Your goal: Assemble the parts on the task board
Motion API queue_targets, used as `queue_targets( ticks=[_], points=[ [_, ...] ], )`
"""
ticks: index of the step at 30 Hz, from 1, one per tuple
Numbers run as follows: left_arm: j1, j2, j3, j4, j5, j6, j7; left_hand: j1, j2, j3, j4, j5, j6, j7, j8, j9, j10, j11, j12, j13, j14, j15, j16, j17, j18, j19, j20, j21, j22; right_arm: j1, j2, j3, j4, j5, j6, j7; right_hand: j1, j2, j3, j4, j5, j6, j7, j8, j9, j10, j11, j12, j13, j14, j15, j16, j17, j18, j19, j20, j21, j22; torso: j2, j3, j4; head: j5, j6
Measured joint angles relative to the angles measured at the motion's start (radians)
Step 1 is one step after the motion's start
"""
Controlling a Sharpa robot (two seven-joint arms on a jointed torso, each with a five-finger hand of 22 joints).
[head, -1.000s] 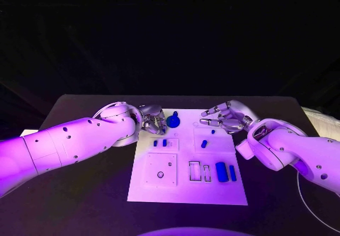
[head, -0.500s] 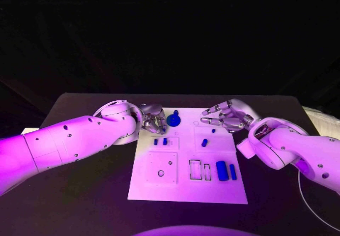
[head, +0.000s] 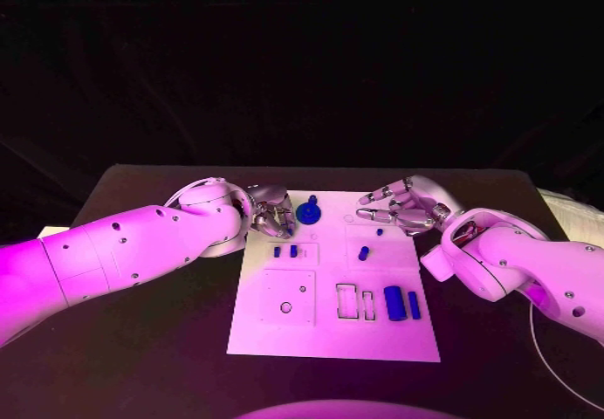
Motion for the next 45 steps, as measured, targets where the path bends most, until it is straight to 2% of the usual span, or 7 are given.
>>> queue_targets(
  ticks=[13, 15, 17, 21, 27, 39, 45],
  points=[
    [0.001, 0.0, 0.001, 0.002, 0.002, 0.003, -0.005, -0.012, -0.009, 0.0, 0.0, 0.0, 0.0, 0.0, -0.007, -0.002, 0.0, 0.0, -0.016, 0.001, 0.0, 0.0, 0.005, 0.004, 0.0, 0.0, 0.0, 0.008, 0.004, 0.0, 0.003, 0.0, -0.002, 0.0, -0.001, 0.001, 0.0, 0.0, 0.0, 0.0, 0.0, 0.0, 0.0, 0.0, 0.0, 0.0, 0.0, 0.001, 0.0, 0.0, 0.0, 0.0, 0.0, 0.0, 0.0, 0.0, 0.0, 0.0, 0.001, 0.0007, 0.0003, -0.001, -0.003],
    [0.001, 0.0, 0.001, 0.002, 0.003, 0.004, -0.006, -0.014, -0.007, 0.0, 0.0, 0.0, -0.008, 0.008, -0.011, -0.005, 0.0, 0.0, -0.02, 0.001, 0.0, 0.0, 0.005, 0.001, 0.0, 0.0, 0.0, 0.007, 0.003, 0.0, 0.003, 0.0, -0.002, 0.0, -0.001, 0.002, 0.0, 0.0, 0.0, 0.0, 0.0, 0.0, 0.0, 0.0, 0.0, 0.0, 0.0, 0.001, 0.002, 0.0, 0.0, 0.0, 0.0, 0.0, 0.0, 0.0, 0.0, 0.0, 0.001, 0.0009, 0.0002, -0.001, -0.003],
    [0.001, 0.0, 0.001, 0.002, 0.003, 0.006, -0.007, -0.02, -0.012, 0.0, 0.0, 0.0, -0.019, 0.014, -0.023, -0.01, -0.005, 0.005, -0.028, 0.001, 0.002, 0.002, 0.005, -0.002, 0.0, 0.0, 0.0, 0.003, 0.003, 0.0, 0.004, 0.0, -0.002, 0.0, -0.001, 0.002, 0.0, 0.0, 0.0, 0.0, 0.002, 0.0, 0.0, 0.0, 0.0, 0.0, 0.0, 0.001, 0.01, 0.0, 0.0, 0.0, 0.0, 0.0, 0.0, 0.0, -0.003, 0.0, 0.001, 0.0009, 0.0, -0.001, -0.003],
    [0.0, -0.001, -0.001, 0.002, 0.007, 0.009, -0.009, -0.028, -0.02, 0.016, -0.006, 0.0, -0.098, 0.019, -0.07, -0.038, -0.013, 0.013, -0.047, -0.001, 0.0, 0.008, 0.005, -0.011, 0.0, 0.0, 0.007, -0.004, 0.001, 0.0, 0.004, 0.0, -0.003, 0.0, -0.001, 0.002, 0.0, 0.0, 0.0, 0.0, 0.004, 0.0, 0.0, 0.0, 0.0, 0.0, 0.0, 0.001, 0.01, 0.0, 0.0, 0.0, 0.0, 0.0, 0.0, 0.0, -0.004, 0.0, 0.001, 0.0007, 0.0, -0.001, -0.004],
    [0.0, -0.001, -0.001, 0.001, 0.015, 0.011, -0.011, -0.033, -0.025, 0.018, -0.004, 0.001, -0.118, 0.025, -0.071, -0.051, -0.021, 0.021, -0.055, -0.002, 0.003, 0.011, 0.005, -0.018, 0.0, 0.0, 0.007, -0.015, -0.003, 0.0, 0.003, 0.0, -0.003, 0.0, -0.001, 0.002, 0.0, 0.0, 0.0, 0.0, 0.004, 0.0, 0.0, 0.0, 0.0, 0.0, 0.0, 0.001, 0.01, 0.0, 0.0, 0.0, 0.001, 0.0, 0.0, 0.0, -0.004, 0.0, 0.0, 0.0007, 0.0006, -0.001, -0.005],
    [-0.001, -0.004, -0.002, 0.001, 0.028, 0.012, -0.014, -0.039, -0.032, 0.021, -0.001, 0.001, -0.125, 0.025, -0.071, -0.056, -0.029, 0.021, -0.064, -0.003, 0.003, 0.011, 0.005, -0.029, 0.0, 0.003, 0.011, -0.024, -0.008, 0.0, 0.004, 0.0, -0.006, 0.0, -0.001, 0.003, 0.0, 0.0, 0.0, 0.0, 0.004, 0.0, 0.0, 0.0, 0.0, 0.0, 0.0, -0.004, 0.018, 0.0, 0.0, -0.006, 0.001, 0.0, 0.0, 0.0, -0.004, -0.004, 0.0, 0.0, 0.0001, 0.0, -0.005],
    [-0.001, -0.015, -0.002, -0.007, 0.039, 0.012, -0.018, -0.042, -0.034, 0.025, -0.005, 0.001, -0.14, 0.025, -0.071, -0.062, -0.043, 0.021, -0.072, -0.005, 0.001, 0.013, 0.005, -0.037, 0.0, 0.0, 0.014, -0.034, -0.01, 0.0, 0.004, 0.0, -0.02, 0.001, -0.002, 0.003, 0.0, 0.0, 0.0, 0.0, 0.004, -0.001, 0.001, 0.0, 0.0, -0.023, -0.002, -0.055, 0.036, 0.0, 0.0, -0.032, 0.0, 0.0, -0.022, 0.0, -0.027, -0.038, 0.0, -0.0001, 0.0, -0.001, -0.004]
  ],
)
